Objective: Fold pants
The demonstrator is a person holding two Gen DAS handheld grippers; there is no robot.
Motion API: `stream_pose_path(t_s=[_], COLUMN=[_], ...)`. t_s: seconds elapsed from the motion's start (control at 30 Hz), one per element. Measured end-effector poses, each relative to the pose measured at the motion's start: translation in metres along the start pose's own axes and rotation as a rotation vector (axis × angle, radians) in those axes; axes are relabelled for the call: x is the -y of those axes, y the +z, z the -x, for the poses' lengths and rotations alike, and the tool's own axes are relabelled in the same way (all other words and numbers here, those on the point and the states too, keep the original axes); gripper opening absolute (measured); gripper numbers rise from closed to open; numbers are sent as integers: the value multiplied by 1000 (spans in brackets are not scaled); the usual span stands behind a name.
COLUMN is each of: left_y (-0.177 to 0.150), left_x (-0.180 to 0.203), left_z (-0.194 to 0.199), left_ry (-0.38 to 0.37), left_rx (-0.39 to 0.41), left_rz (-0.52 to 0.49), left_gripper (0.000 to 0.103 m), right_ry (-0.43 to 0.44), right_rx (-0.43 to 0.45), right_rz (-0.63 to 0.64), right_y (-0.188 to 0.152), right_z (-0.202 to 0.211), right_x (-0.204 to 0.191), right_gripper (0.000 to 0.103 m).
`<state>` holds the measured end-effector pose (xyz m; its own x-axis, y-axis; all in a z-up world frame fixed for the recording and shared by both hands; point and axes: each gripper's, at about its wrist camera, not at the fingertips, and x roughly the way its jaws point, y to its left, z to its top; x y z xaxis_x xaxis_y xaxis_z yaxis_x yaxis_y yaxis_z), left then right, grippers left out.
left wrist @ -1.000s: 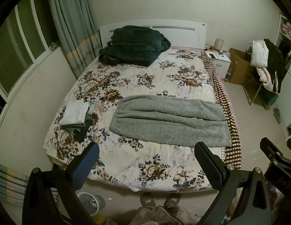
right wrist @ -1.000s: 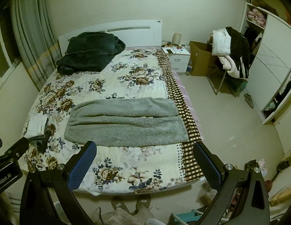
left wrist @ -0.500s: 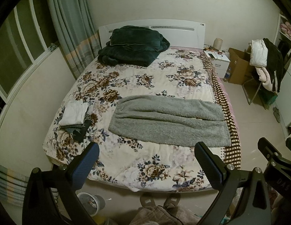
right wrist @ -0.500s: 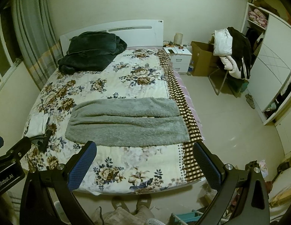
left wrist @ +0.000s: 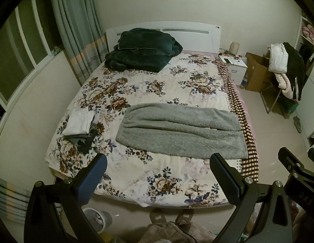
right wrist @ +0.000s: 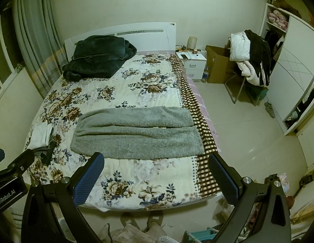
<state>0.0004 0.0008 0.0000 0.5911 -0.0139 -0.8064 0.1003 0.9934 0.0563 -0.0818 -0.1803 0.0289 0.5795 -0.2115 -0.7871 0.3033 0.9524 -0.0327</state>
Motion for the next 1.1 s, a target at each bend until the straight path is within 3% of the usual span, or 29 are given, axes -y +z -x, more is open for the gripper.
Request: stream_pose_path(t_s=[0.83,1.1], left_y=[0,5], left_x=[0,12], left_z=[0,-4], left_ry=[-3,-4], left_rx=[1,-6], left_rz=[1,5], left_gripper=[103,103], right_ry=[9,21], right_rx=[0,-17], right_rz=[-2,7], right_y=[5,20], right_z=[3,4], right_x=[-2,-8], right_gripper=[103,103])
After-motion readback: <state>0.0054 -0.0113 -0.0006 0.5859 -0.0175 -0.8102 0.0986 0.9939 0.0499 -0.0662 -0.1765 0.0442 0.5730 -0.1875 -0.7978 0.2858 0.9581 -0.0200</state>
